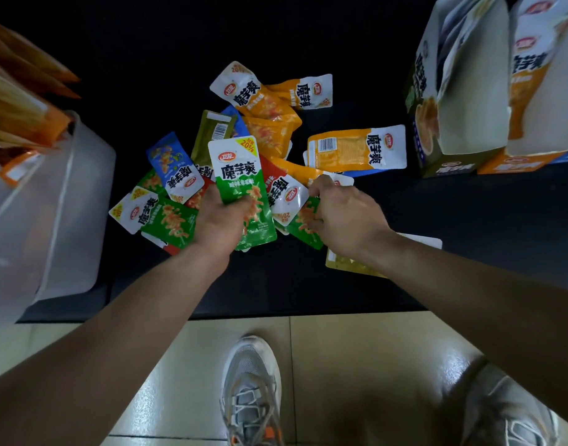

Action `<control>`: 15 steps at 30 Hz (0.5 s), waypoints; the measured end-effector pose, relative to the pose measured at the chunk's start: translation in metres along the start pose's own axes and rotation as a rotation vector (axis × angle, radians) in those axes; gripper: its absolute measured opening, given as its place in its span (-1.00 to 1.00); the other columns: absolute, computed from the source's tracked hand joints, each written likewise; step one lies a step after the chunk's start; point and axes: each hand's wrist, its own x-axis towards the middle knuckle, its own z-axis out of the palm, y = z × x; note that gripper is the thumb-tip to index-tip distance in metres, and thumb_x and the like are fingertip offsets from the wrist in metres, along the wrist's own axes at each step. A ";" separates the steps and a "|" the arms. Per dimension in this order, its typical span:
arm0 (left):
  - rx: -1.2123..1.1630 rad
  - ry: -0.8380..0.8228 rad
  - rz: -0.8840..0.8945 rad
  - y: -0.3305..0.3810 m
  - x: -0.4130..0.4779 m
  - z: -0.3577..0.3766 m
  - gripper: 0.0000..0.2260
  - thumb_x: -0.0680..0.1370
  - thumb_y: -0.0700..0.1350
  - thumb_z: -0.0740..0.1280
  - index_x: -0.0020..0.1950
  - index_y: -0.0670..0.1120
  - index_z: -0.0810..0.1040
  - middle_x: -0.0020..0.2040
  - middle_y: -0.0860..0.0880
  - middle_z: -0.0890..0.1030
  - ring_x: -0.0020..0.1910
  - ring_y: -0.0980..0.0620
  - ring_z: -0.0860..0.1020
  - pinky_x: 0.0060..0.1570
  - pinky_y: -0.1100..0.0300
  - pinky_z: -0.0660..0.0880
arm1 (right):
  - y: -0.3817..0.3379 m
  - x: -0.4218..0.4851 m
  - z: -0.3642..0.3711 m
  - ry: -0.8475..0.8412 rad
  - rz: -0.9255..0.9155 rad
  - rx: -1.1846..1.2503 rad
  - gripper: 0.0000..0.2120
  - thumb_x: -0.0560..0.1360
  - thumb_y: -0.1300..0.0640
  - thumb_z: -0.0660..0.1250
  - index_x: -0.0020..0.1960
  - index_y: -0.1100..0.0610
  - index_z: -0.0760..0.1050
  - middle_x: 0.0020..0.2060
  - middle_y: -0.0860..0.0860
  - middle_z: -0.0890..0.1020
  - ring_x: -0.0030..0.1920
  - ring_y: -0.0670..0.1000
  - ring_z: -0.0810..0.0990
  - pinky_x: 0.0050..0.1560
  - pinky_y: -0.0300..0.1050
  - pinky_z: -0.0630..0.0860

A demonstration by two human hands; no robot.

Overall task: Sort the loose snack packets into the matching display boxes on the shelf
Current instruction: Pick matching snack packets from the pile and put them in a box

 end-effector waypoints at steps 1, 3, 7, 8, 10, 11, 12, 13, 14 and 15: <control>-0.003 -0.002 -0.011 -0.001 0.000 -0.001 -0.71 0.58 -0.23 0.36 0.29 -0.06 0.51 0.09 0.02 0.66 0.07 0.03 0.63 0.06 0.08 0.55 | -0.001 -0.002 0.002 0.013 -0.011 -0.012 -0.54 0.48 0.04 0.44 0.29 0.10 0.35 0.03 0.07 0.60 0.07 0.17 0.58 -0.04 0.06 0.58; -0.006 0.000 -0.015 0.000 0.000 -0.001 -0.71 0.58 -0.23 0.36 0.29 -0.07 0.51 0.09 0.00 0.66 0.06 0.01 0.63 0.07 0.04 0.56 | -0.002 -0.004 0.004 0.036 -0.010 -0.030 -0.33 0.43 -0.19 0.46 0.37 0.12 0.32 0.18 0.10 0.49 0.19 0.16 0.49 0.08 0.10 0.54; -0.011 -0.002 0.052 0.005 -0.006 0.001 -0.71 0.57 -0.24 0.37 0.29 -0.07 0.53 0.09 0.01 0.67 0.07 0.02 0.64 0.14 0.01 0.55 | -0.005 -0.004 0.006 0.037 0.026 -0.129 -0.21 0.33 -0.25 0.53 0.34 0.16 0.30 0.23 0.12 0.40 0.24 0.17 0.42 0.13 0.07 0.46; -0.020 -0.025 0.075 0.007 -0.007 0.002 -0.70 0.56 -0.22 0.38 0.28 -0.05 0.53 0.11 0.01 0.67 0.09 0.02 0.64 0.16 0.00 0.55 | -0.005 -0.003 0.005 0.041 0.025 -0.123 -0.23 0.32 -0.23 0.55 0.30 0.16 0.31 0.21 0.11 0.43 0.21 0.17 0.44 0.11 0.06 0.45; -0.051 -0.093 0.107 0.013 -0.011 0.004 -0.67 0.49 -0.13 0.41 0.25 0.02 0.54 0.13 0.03 0.69 0.11 0.02 0.65 0.17 -0.02 0.55 | -0.005 -0.001 0.004 0.038 0.010 -0.081 -0.30 0.31 -0.16 0.58 0.23 0.14 0.31 0.11 0.10 0.53 0.13 0.17 0.53 -0.01 0.02 0.45; -0.050 -0.119 0.118 0.015 -0.011 0.006 -0.66 0.47 -0.09 0.42 0.24 0.02 0.55 0.12 0.04 0.69 0.11 0.02 0.66 0.17 -0.04 0.56 | -0.004 -0.001 0.003 0.020 -0.002 -0.036 -0.33 0.33 -0.12 0.58 0.23 0.12 0.30 0.06 0.08 0.57 0.07 0.17 0.57 -0.07 -0.01 0.46; -0.032 -0.133 0.127 0.017 -0.011 0.008 -0.66 0.47 -0.08 0.43 0.24 0.00 0.55 0.11 0.04 0.70 0.10 0.03 0.66 0.17 -0.04 0.56 | -0.004 -0.002 0.002 -0.011 -0.014 0.025 -0.35 0.37 -0.09 0.56 0.27 0.09 0.29 0.05 0.07 0.61 0.04 0.16 0.60 -0.09 -0.01 0.48; -0.005 -0.138 0.135 0.018 -0.009 0.010 -0.69 0.50 -0.08 0.43 0.23 -0.02 0.56 0.10 0.05 0.70 0.08 0.05 0.66 0.17 -0.01 0.55 | -0.003 -0.003 0.000 -0.039 -0.028 0.090 -0.39 0.43 -0.06 0.51 0.34 0.05 0.28 0.05 0.06 0.63 0.01 0.14 0.61 -0.09 0.00 0.52; 0.016 -0.138 0.146 0.019 -0.007 0.011 -0.75 0.54 -0.11 0.43 0.21 -0.01 0.56 0.08 0.07 0.69 0.07 0.07 0.65 0.16 0.03 0.54 | -0.002 -0.004 -0.003 -0.060 -0.033 0.141 -0.44 0.49 -0.04 0.45 0.39 0.00 0.29 0.05 0.05 0.63 -0.04 0.11 0.62 -0.10 -0.01 0.54; 0.029 -0.134 0.150 0.018 -0.004 0.011 -0.80 0.56 -0.15 0.42 0.16 0.03 0.56 0.06 0.09 0.68 0.06 0.10 0.64 0.14 0.08 0.53 | 0.000 -0.005 -0.008 -0.078 -0.026 0.179 -0.53 0.55 -0.03 0.39 0.39 -0.02 0.32 0.02 0.03 0.63 -0.14 0.04 0.62 -0.15 -0.05 0.52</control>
